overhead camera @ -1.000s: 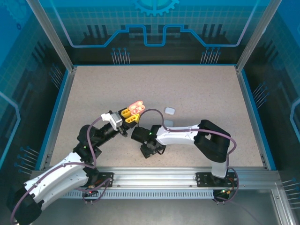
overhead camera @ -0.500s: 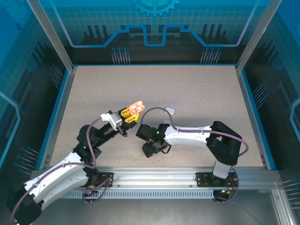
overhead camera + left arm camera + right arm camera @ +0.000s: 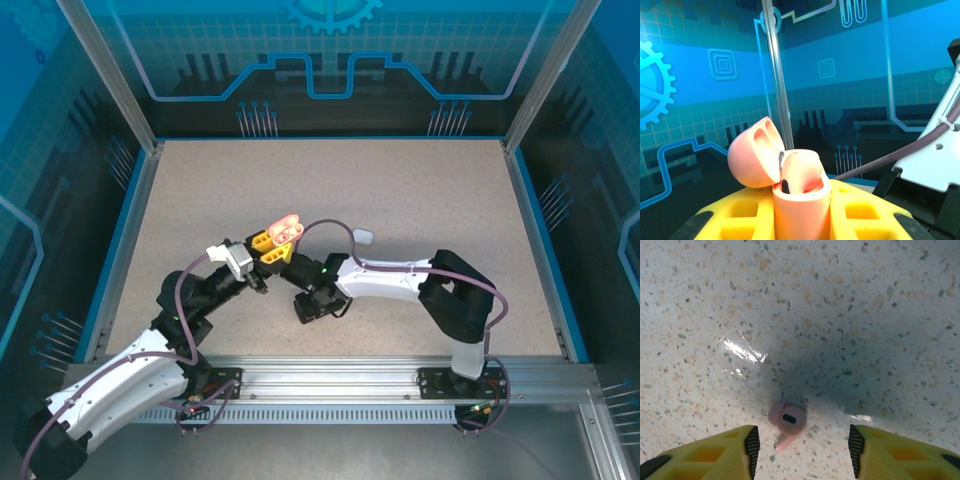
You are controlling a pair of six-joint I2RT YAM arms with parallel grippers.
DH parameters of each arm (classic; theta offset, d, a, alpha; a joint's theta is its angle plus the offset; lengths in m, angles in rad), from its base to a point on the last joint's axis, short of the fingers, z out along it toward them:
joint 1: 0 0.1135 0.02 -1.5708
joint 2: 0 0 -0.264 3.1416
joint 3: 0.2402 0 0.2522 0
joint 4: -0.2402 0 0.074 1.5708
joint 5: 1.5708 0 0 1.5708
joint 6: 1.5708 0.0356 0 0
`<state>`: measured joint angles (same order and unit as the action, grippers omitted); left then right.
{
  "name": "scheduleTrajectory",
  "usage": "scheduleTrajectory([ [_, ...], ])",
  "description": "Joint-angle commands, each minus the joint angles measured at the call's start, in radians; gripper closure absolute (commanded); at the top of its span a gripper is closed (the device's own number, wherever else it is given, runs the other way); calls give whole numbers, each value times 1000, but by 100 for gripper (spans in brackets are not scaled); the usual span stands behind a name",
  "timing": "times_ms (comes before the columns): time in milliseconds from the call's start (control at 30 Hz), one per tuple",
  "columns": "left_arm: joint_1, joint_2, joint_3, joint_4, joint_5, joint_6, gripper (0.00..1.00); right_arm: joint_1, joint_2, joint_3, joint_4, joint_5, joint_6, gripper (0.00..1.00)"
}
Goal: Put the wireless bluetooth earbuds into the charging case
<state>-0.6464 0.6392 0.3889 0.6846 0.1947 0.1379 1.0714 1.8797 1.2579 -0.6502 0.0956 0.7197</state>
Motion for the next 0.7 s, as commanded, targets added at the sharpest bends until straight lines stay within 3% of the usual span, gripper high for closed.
scheduleTrajectory([
  [0,-9,-13,0,15,-16,10,100,-10,30,33,-9,-17,30,48],
  [667,-8,-4,1,16,-20,18,100,14,121,78,-63,-51,15,64],
])
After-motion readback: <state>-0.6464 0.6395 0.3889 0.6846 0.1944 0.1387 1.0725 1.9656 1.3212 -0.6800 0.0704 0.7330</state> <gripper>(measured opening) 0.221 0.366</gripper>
